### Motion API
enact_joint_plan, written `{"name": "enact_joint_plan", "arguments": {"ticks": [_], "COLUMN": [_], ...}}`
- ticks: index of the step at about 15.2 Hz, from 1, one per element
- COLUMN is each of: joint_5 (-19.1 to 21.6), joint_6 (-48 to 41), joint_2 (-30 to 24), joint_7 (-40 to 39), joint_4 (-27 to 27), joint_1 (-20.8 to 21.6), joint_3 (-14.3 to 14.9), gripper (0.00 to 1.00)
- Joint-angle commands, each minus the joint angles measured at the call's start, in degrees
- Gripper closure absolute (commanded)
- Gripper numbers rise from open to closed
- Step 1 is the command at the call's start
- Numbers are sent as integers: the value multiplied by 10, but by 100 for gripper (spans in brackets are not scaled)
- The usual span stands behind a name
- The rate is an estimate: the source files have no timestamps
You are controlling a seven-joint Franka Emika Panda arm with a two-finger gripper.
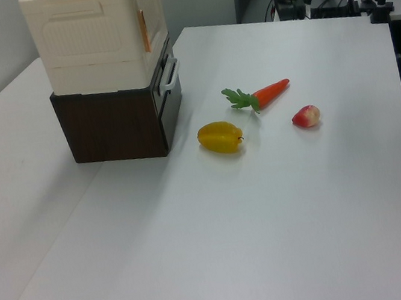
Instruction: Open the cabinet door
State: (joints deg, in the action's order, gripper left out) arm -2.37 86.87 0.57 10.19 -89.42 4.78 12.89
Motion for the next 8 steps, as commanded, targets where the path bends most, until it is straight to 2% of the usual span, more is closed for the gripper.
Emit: {"name": "enact_joint_plan", "arguments": {"ticks": [1, 8], "joint_5": [3, 3], "joint_6": [-7, -8], "joint_2": [-11, -9], "joint_7": [-8, -10], "joint_4": [-5, 8], "joint_1": [4, 2], "joint_3": [3, 5], "gripper": [0, 0]}}
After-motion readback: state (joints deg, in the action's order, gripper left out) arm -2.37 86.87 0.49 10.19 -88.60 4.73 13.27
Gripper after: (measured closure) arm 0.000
